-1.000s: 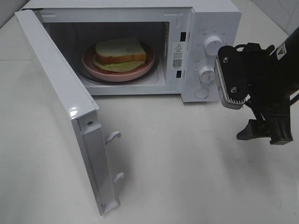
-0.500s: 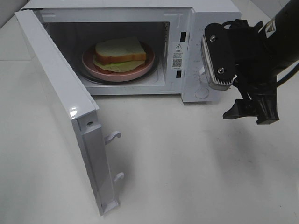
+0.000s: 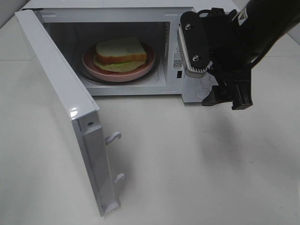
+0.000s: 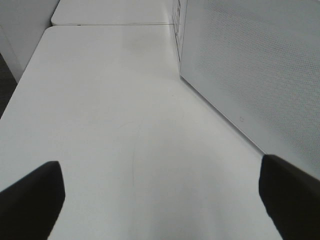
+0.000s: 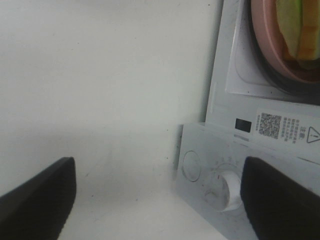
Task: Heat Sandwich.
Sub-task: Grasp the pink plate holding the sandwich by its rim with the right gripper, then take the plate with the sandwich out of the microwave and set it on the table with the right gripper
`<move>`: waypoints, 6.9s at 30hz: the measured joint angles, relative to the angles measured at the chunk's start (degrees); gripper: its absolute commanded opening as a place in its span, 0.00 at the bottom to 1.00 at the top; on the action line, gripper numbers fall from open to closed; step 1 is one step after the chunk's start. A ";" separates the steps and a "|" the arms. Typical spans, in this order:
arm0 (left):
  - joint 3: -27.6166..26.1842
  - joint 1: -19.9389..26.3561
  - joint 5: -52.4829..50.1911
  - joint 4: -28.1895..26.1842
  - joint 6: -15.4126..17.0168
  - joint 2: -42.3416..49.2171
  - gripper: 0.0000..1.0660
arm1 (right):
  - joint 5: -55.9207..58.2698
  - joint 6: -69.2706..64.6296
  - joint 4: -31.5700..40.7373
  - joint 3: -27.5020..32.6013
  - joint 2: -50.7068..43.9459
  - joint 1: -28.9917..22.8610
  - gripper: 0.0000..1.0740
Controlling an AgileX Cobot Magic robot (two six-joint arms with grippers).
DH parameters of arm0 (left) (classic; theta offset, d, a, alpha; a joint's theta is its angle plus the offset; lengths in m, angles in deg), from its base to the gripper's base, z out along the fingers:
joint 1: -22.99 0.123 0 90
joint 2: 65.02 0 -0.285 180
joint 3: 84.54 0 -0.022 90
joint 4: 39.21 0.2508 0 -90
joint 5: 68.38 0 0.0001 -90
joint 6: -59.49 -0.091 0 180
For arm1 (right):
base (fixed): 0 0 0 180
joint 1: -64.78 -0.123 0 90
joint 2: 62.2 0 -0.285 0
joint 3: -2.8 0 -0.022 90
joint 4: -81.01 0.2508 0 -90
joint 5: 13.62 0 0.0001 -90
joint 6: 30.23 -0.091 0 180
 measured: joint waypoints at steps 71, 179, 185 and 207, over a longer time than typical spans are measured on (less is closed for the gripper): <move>0.00 0.00 0.00 0.00 0.00 0.00 0.95 | -12.72 -2.86 2.86 -32.83 37.41 -6.53 0.75; 0.00 0.00 0.00 0.00 0.00 0.00 0.95 | 1.83 18.96 5.56 -21.03 26.81 -5.21 0.00; 0.00 0.00 0.00 0.00 0.00 0.00 0.95 | 2.01 21.20 6.82 -17.13 23.38 -5.10 0.00; 0.00 0.00 0.00 0.00 0.00 0.00 0.95 | 1.55 21.72 8.82 -2.29 10.43 -4.53 0.00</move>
